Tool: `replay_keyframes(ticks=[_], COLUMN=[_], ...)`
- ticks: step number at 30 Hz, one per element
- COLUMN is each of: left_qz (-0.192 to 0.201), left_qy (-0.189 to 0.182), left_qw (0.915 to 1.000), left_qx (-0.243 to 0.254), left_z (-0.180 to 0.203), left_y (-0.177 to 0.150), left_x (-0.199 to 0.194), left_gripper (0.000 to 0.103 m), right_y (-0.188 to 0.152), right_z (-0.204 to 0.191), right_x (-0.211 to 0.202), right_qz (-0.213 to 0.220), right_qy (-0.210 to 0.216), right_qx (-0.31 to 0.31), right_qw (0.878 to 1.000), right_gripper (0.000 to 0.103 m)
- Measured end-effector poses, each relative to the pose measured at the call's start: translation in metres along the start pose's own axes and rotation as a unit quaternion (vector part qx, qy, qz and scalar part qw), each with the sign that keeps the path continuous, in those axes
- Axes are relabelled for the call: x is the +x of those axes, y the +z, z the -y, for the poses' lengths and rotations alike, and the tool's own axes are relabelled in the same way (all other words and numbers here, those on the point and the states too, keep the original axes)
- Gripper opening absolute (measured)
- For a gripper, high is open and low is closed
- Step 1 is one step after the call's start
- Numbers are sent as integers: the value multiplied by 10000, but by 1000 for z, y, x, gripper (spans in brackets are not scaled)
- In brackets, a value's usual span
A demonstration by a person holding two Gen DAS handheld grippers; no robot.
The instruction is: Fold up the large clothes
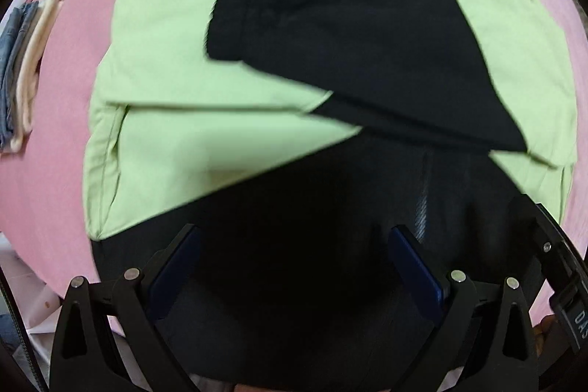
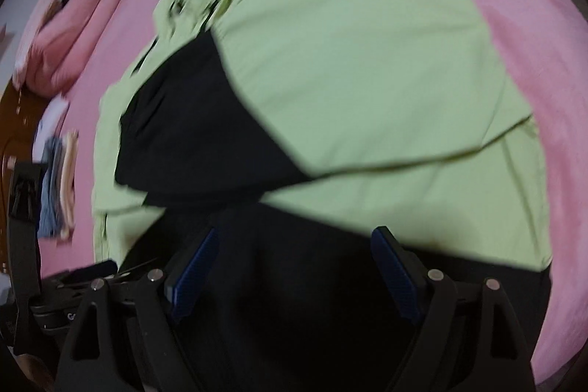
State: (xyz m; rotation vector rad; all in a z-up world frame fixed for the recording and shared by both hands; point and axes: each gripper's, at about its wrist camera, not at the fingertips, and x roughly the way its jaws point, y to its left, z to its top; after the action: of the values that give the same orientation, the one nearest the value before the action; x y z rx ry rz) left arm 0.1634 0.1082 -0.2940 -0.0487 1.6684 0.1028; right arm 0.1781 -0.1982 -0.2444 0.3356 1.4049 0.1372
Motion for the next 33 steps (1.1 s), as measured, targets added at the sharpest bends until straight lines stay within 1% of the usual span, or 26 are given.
replay_keyframes(ticks=[3, 6, 7, 9, 11, 12, 14, 15, 16, 17, 19, 20, 21, 23, 25, 26, 27, 28, 29, 31, 32, 33], left_qz=[-226, -405, -484, -582, -661, -644, -513, -386, -161, 118, 454, 551, 679, 1022, 1281, 1418, 1494, 1552, 1587, 1733, 1804, 1819], left_qy=[-45, 13, 32, -128, -205, -137, 184, 408, 563, 507, 162, 124, 130, 91, -96, -338, -498, -729, -1008, -1468, -1627, -1717], left_qw=[9997, 9989, 9984, 9970, 9946, 9934, 9932, 9931, 9929, 9927, 9911, 9904, 9895, 9868, 9830, 9805, 9792, 9771, 9726, 9615, 9567, 9547], left_qx=[87, 229, 277, 484, 773, 935, 1029, 1026, 1035, 1085, 1240, 1265, 1267, 1257, 1313, 1319, 1283, 1258, 1365, 1546, 1601, 1610], left_z=[-13, -31, -38, -46, -49, -51, -57, -56, -54, -51, -37, -32, -24, -12, 0, 6, 11, 13, 16, 19, 20, 22], left_y=[-3, 11, 18, 37, 60, 79, 117, 134, 154, 175, 215, 228, 248, 282, 316, 338, 352, 371, 390, 415, 427, 437], left_x=[-5, -18, -28, -52, -74, -92, -130, -149, -175, -200, -243, -257, -272, -293, -302, -304, -303, -298, -292, -277, -266, -254], left_gripper=[100, 100, 100, 100, 100, 100, 100, 100, 100, 100, 101, 101, 101, 101, 101, 101, 101, 101, 101, 101, 101, 101], right_y=[-7, 3, 11, 33, 69, 87, 130, 155, 179, 196, 244, 261, 284, 324, 359, 379, 397, 411, 420, 435, 439, 444], right_z=[-8, -14, -15, -21, -27, -31, -40, -46, -52, -56, -68, -73, -79, -85, -88, -90, -90, -89, -90, -85, -82, -76], right_x=[0, -1, -2, -13, -32, -43, -68, -83, -99, -110, -138, -145, -154, -165, -168, -166, -163, -160, -155, -136, -125, -109], right_qz=[-365, -957, -1110, -1353, -1561, -1573, -1426, -1282, -1113, -991, -694, -620, -528, -413, -323, -241, -116, 112, 293, 558, 610, 646], right_qy=[50, -16, -111, -230, -109, -58, -179, -279, -309, -281, -118, -76, -42, -9, 138, 263, 345, 374, 368, 417, 519, 681], right_qx=[-32, -196, -289, -544, -905, -1063, -1343, -1464, -1540, -1564, -1549, -1536, -1507, -1385, -1183, -1046, -945, -868, -855, -938, -971, -966], right_qw=[9993, 9952, 9933, 9890, 9835, 9818, 9805, 9805, 9813, 9823, 9854, 9862, 9872, 9895, 9924, 9939, 9949, 9955, 9952, 9931, 9920, 9909], right_gripper=[85, 85, 85, 85, 85, 85, 85, 86, 86, 86, 86, 86, 86, 86, 86, 86, 86, 86, 86, 86, 86, 86])
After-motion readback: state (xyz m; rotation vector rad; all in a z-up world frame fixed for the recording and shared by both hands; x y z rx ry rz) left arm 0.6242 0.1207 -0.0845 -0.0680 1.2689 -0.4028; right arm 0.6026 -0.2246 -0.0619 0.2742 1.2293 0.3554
